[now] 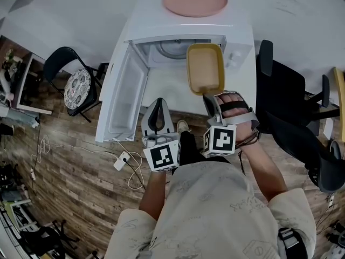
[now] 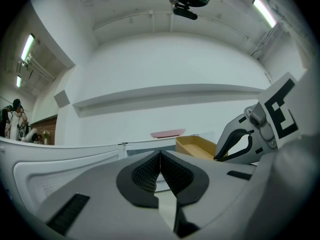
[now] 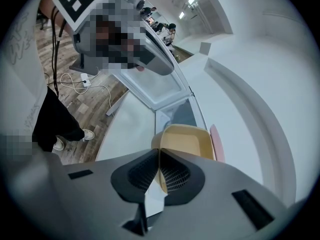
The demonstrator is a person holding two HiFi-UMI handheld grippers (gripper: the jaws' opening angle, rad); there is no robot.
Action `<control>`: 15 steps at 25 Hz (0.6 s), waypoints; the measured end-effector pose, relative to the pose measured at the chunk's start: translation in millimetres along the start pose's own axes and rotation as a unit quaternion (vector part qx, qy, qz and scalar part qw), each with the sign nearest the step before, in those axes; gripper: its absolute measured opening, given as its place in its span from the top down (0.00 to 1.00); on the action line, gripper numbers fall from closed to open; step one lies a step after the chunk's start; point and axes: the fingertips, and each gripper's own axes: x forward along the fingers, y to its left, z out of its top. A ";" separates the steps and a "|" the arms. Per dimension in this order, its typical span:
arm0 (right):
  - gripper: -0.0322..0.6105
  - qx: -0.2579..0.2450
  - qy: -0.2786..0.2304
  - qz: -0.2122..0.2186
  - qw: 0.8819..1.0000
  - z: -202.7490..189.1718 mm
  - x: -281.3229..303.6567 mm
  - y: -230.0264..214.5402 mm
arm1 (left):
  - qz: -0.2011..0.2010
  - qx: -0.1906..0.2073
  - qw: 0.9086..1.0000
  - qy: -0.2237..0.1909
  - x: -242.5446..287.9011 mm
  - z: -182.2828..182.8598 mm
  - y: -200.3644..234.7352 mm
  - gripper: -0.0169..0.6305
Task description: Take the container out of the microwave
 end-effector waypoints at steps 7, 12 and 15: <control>0.91 0.000 0.005 0.008 1.000 -4.9 1.1 2.6 | -0.005 -0.003 1.000 0.002 3.8 -2.0 -4.0 0.96; 0.91 0.000 0.003 0.008 1.000 -4.6 -0.3 1.7 | -0.006 0.001 1.000 -0.001 4.7 -1.6 -6.6 0.96; 0.91 0.001 0.004 0.009 1.000 -5.1 0.0 1.5 | -0.007 0.000 1.000 0.003 5.1 -2.6 -6.6 0.96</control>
